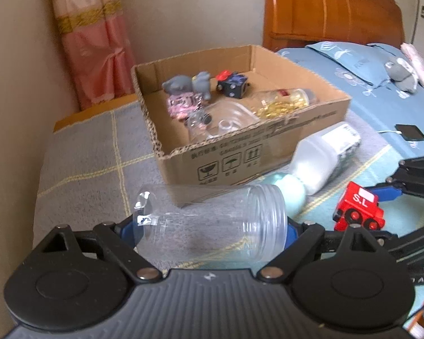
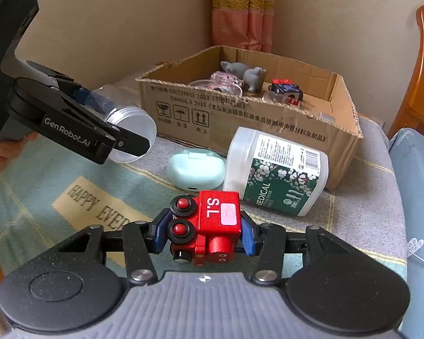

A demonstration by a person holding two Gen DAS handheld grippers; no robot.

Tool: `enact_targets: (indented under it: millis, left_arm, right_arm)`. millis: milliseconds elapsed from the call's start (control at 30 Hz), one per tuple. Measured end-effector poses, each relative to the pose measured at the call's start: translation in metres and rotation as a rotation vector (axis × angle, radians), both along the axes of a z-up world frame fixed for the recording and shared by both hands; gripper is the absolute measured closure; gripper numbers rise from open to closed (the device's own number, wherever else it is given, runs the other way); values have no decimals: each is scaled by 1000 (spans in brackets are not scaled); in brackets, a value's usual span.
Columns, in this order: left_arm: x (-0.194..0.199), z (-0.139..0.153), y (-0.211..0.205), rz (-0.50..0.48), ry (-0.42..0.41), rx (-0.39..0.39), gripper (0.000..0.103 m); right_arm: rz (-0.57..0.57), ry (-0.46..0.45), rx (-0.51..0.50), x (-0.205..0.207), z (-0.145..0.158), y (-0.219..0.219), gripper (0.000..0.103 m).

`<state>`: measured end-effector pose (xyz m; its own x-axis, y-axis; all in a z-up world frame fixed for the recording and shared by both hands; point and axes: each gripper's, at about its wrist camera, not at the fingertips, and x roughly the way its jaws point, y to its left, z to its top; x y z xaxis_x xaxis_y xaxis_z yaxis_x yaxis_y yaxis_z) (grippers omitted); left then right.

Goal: Organize rigid objects
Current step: 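Grasp the clear plastic jar with the left tool while the right tool grasps the red car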

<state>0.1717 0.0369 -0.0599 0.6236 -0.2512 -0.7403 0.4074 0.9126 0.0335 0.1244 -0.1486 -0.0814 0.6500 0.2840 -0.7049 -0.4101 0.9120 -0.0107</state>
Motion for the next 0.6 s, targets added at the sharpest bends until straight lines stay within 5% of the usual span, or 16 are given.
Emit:
enact_targets:
  millis: [600]
  left_arm:
    - [25,64,-33,-135,-76,28,13]
  right_arm:
    - [42,-119,-35,9,70,-29,48]
